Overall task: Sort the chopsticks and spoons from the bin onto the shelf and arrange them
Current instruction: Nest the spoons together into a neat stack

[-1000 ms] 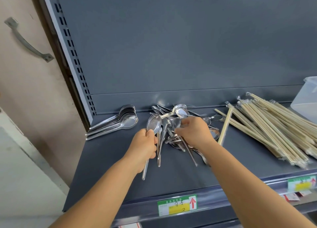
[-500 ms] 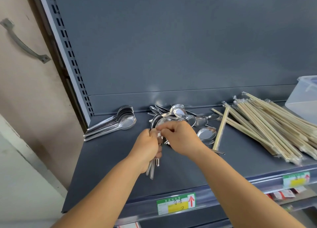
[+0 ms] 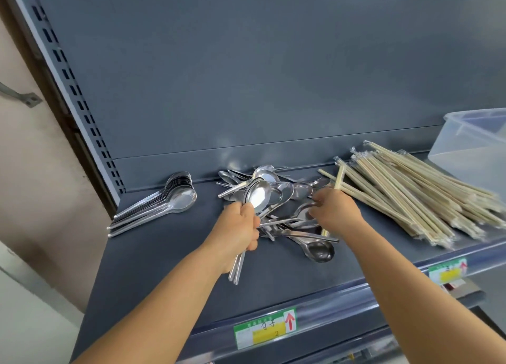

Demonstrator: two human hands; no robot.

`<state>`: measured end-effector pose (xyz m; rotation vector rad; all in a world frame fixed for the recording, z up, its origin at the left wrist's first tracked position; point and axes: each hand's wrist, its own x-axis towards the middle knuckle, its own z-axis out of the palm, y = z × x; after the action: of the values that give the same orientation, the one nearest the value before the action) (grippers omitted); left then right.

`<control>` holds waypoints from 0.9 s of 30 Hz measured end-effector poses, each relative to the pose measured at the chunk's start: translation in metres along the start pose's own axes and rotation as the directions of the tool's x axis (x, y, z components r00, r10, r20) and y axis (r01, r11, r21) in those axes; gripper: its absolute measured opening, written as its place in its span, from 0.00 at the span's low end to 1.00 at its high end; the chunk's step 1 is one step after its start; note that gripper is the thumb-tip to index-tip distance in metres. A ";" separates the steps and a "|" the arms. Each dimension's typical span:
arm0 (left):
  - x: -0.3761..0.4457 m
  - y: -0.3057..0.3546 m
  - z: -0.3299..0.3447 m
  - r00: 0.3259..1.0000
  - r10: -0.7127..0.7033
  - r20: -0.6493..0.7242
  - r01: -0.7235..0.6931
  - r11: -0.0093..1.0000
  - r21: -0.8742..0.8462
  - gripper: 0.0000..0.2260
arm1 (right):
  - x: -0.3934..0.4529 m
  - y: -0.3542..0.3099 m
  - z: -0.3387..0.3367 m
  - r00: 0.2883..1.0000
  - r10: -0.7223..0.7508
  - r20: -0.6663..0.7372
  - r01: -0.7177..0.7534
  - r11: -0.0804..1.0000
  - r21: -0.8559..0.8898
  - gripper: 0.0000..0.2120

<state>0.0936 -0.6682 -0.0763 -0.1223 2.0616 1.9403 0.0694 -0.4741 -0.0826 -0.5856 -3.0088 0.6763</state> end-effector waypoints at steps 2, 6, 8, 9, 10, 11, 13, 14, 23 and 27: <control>0.002 0.002 0.004 1.000 0.001 0.011 -0.001 1.000 0.012 0.08 | 0.004 0.006 0.001 1.000 0.010 0.006 -0.011 0.998 0.062 0.10; 0.004 0.006 0.005 1.000 0.016 0.025 -0.017 0.999 0.043 0.10 | 0.006 0.014 -0.005 0.997 -0.057 -0.054 0.070 0.963 0.262 0.08; 0.006 0.010 0.003 0.999 0.033 0.013 -0.034 0.996 0.077 0.11 | 0.004 0.014 -0.014 0.989 -0.110 -0.096 0.137 0.928 0.346 0.09; 0.008 0.013 0.001 0.999 0.044 0.005 -0.044 0.995 0.092 0.11 | 0.003 0.013 -0.018 0.984 -0.138 -0.114 0.171 0.912 0.372 0.10; 0.009 0.016 -0.001 0.998 0.055 -0.002 -0.054 0.993 0.106 0.11 | 0.002 0.011 -0.023 0.978 -0.165 -0.127 0.202 0.893 0.403 0.10; 0.010 0.019 -0.004 0.998 0.067 -0.004 -0.066 0.990 0.123 0.11 | 0.001 0.008 -0.026 0.971 -0.194 -0.137 0.235 0.869 0.436 0.10; 0.011 0.024 -0.008 0.997 0.080 0.010 -0.081 0.983 0.165 0.11 | -0.003 -0.001 -0.030 0.958 -0.247 -0.147 0.287 0.817 0.500 0.11; 0.011 0.025 -0.009 0.997 0.077 0.016 -0.079 0.979 0.187 0.12 | -0.005 -0.008 -0.030 0.952 -0.273 -0.142 0.306 0.796 0.523 0.10; -0.006 0.020 -0.024 0.992 -0.045 0.120 0.042 0.999 0.025 0.15 | -0.024 -0.068 -0.003 0.900 -0.409 -0.150 0.433 0.802 0.410 0.09; -0.017 0.018 -0.048 0.992 -0.006 0.128 -0.004 0.997 0.081 0.14 | -0.030 -0.093 0.012 0.875 -0.458 -0.156 0.482 0.791 0.378 0.07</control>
<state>0.0969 -0.7162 -0.0528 0.0190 2.0516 1.8112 0.0629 -0.5680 -0.0526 0.1636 -2.6537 1.1600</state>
